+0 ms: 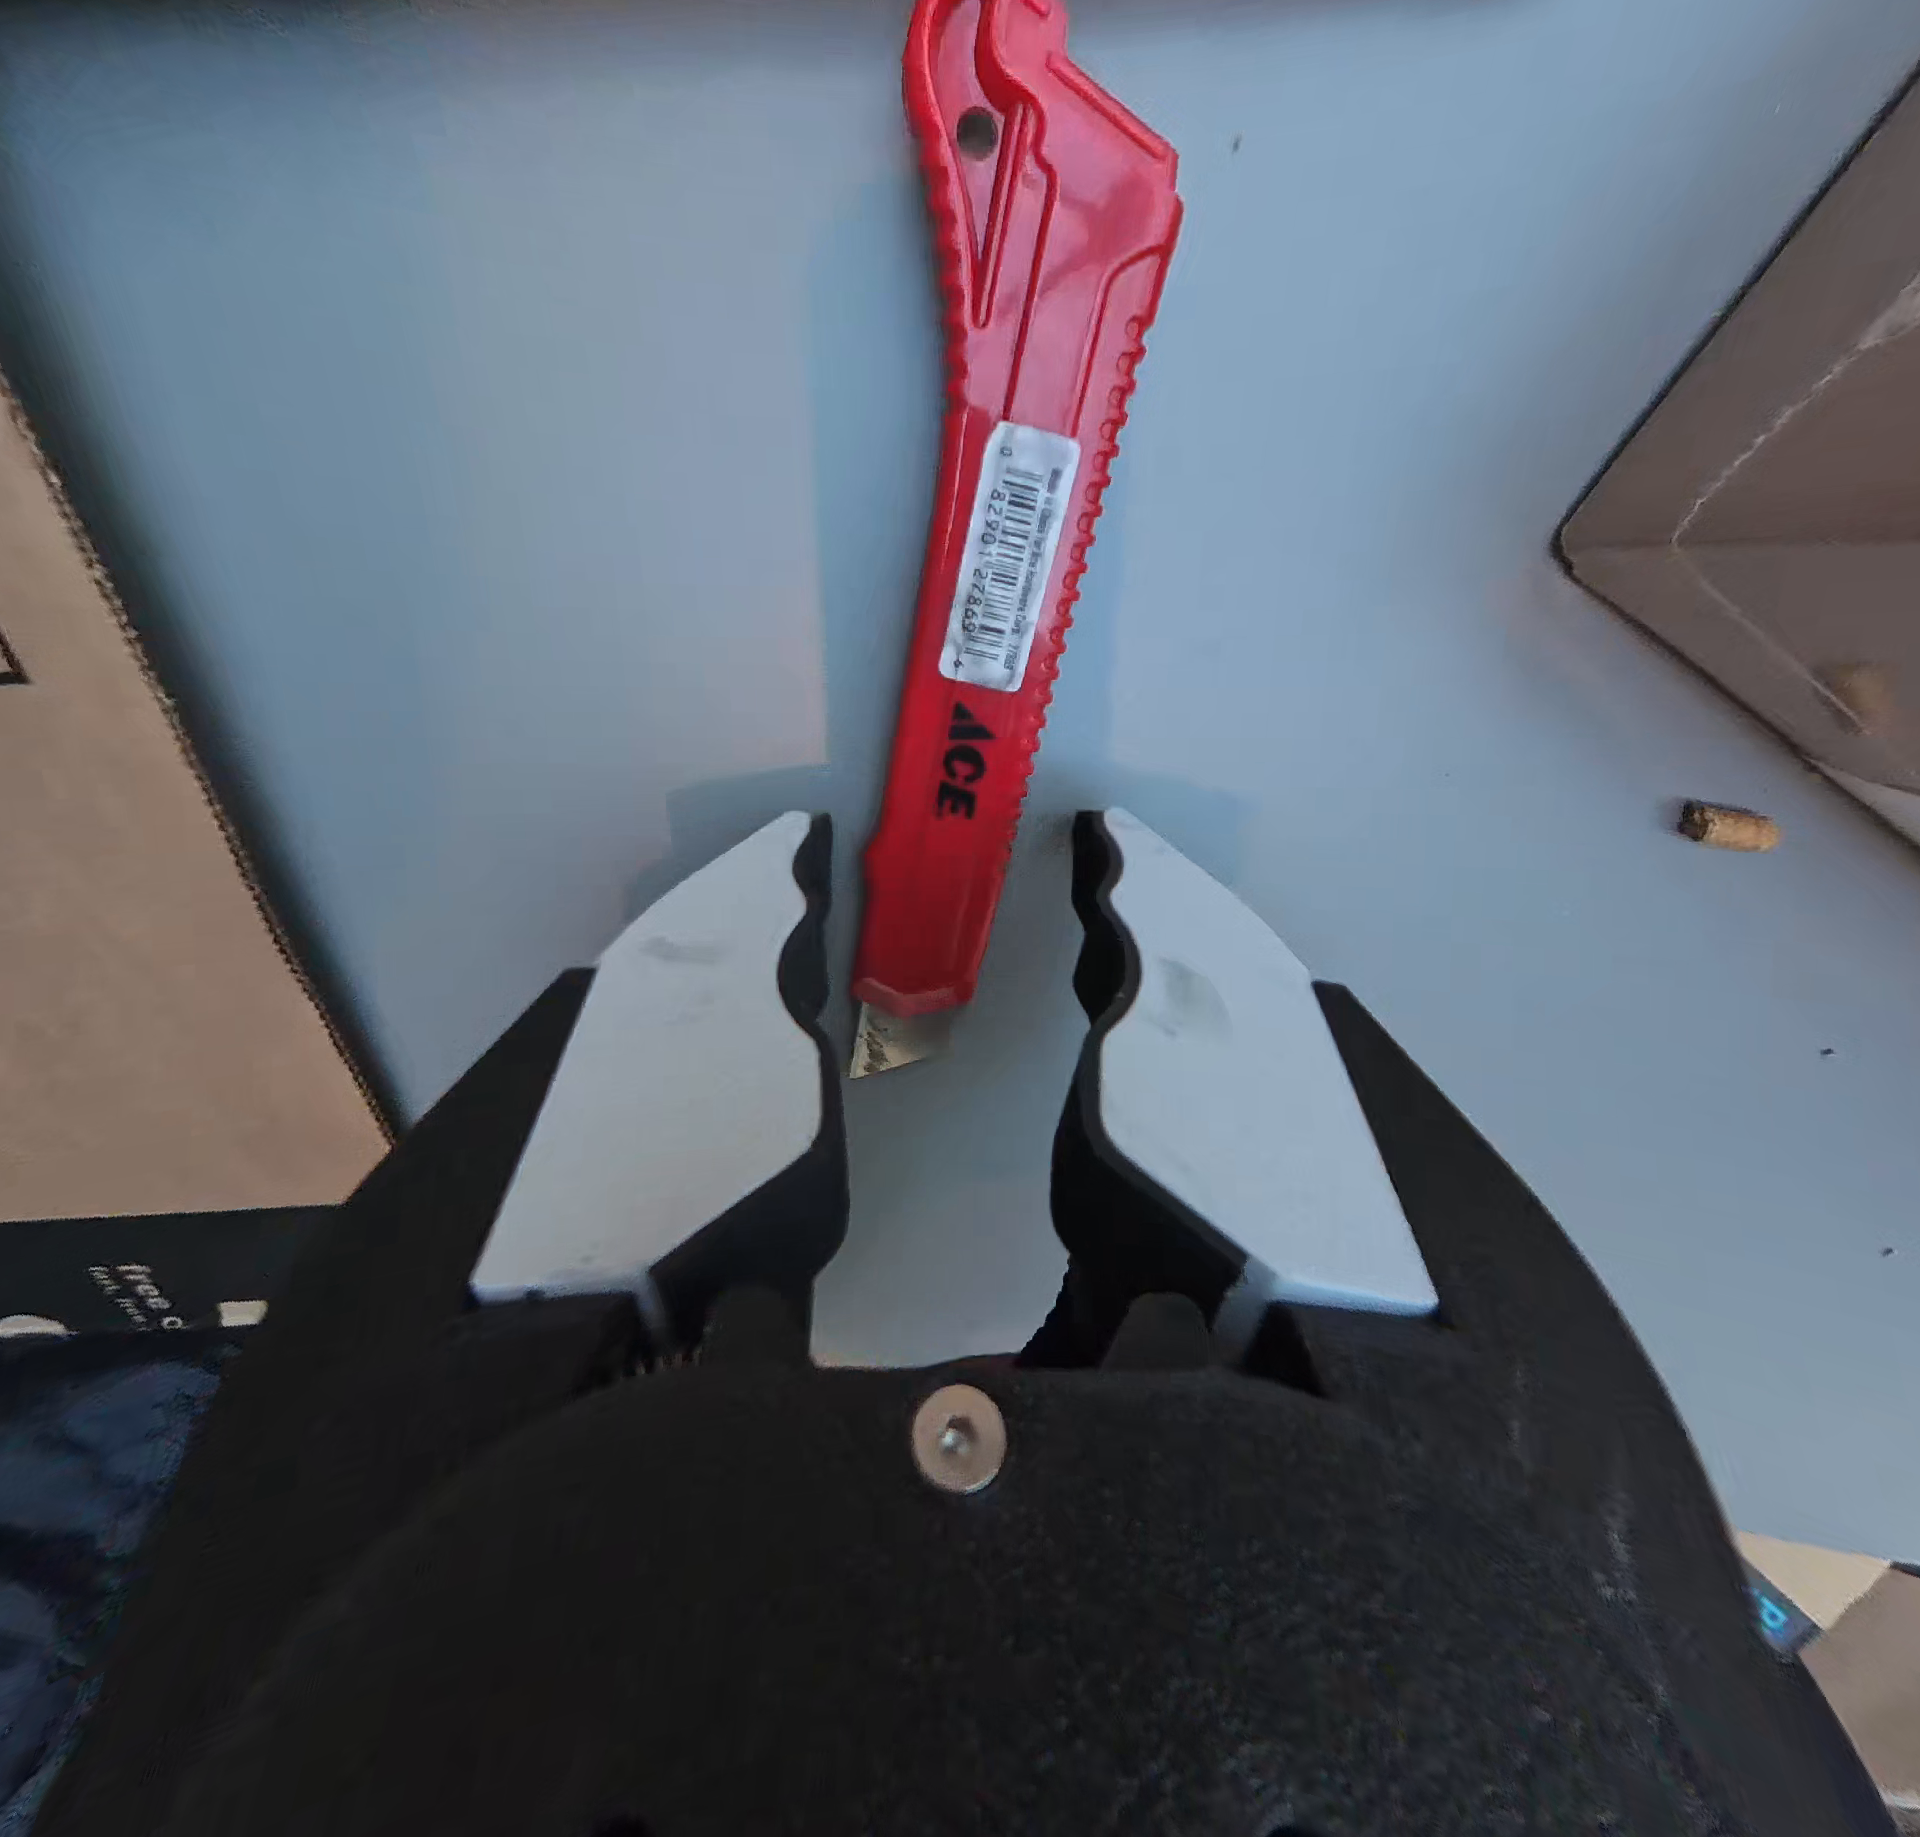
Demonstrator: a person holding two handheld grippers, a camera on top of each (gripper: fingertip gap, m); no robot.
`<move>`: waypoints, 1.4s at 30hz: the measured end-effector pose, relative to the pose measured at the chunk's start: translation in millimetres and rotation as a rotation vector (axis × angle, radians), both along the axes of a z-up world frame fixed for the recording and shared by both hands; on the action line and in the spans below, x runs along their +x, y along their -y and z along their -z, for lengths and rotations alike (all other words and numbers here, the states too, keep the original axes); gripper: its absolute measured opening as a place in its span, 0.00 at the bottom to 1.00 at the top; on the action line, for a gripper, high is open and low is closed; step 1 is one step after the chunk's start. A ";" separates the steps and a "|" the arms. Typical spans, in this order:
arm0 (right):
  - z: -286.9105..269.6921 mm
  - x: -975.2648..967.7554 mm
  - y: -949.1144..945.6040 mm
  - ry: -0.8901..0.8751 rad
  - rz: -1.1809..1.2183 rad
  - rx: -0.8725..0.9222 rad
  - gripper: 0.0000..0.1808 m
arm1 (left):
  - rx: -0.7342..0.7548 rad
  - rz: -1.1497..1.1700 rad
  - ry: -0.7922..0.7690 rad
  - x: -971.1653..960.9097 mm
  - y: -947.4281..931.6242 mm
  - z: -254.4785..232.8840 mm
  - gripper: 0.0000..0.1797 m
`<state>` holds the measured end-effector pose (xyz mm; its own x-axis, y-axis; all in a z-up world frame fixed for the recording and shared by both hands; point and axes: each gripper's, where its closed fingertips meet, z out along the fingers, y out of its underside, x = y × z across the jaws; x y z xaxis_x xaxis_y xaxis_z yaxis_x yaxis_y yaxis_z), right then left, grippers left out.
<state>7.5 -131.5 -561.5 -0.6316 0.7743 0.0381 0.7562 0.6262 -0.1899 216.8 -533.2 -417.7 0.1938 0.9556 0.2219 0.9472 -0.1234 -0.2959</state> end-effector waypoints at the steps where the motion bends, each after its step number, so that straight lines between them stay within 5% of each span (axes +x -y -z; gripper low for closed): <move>1: -0.2 0.3 3.0 -0.005 -0.001 -0.012 0.21 | 0.003 0.003 -0.020 -2.7 -0.9 -2.8 0.44; 8: -5.0 13.0 2.6 0.042 0.055 -0.062 0.15 | 0.127 0.003 -0.203 -17.9 -16.1 -29.2 0.45; 12: -41.3 20.9 3.4 -0.036 0.072 -0.169 0.15 | 0.340 -0.027 -0.408 -27.5 -31.9 -79.4 0.46; 18: -189.3 36.0 67.1 -0.402 -0.231 -0.323 0.14 | 0.768 -0.108 -0.584 -33.7 -55.3 -162.4 0.48; 24: -356.4 88.4 205.5 -0.730 -0.669 -0.527 0.14 | 0.983 0.007 -0.551 -47.4 -99.7 -215.8 0.58; 29: -421.4 157.9 296.7 -0.784 -0.982 -0.639 0.14 | 1.088 0.066 -0.697 -44.5 -102.5 -285.0 0.60; 31: -430.7 183.3 320.7 -0.805 -1.071 -0.653 0.14 | 1.105 0.086 -0.728 -34.3 -96.5 -300.5 0.52; 34: -434.5 207.5 345.6 -0.856 -1.144 -0.640 0.15 | 1.128 0.107 -0.742 -12.9 -83.5 -308.3 0.15; 39: -441.2 239.1 362.7 -0.731 -1.098 -0.813 0.15 | 1.116 0.069 -0.838 14.0 -63.4 -309.7 0.10; 42: -447.5 239.9 362.3 -0.652 -0.986 -0.889 0.26 | 1.104 -0.011 -0.919 19.0 -50.0 -313.0 0.09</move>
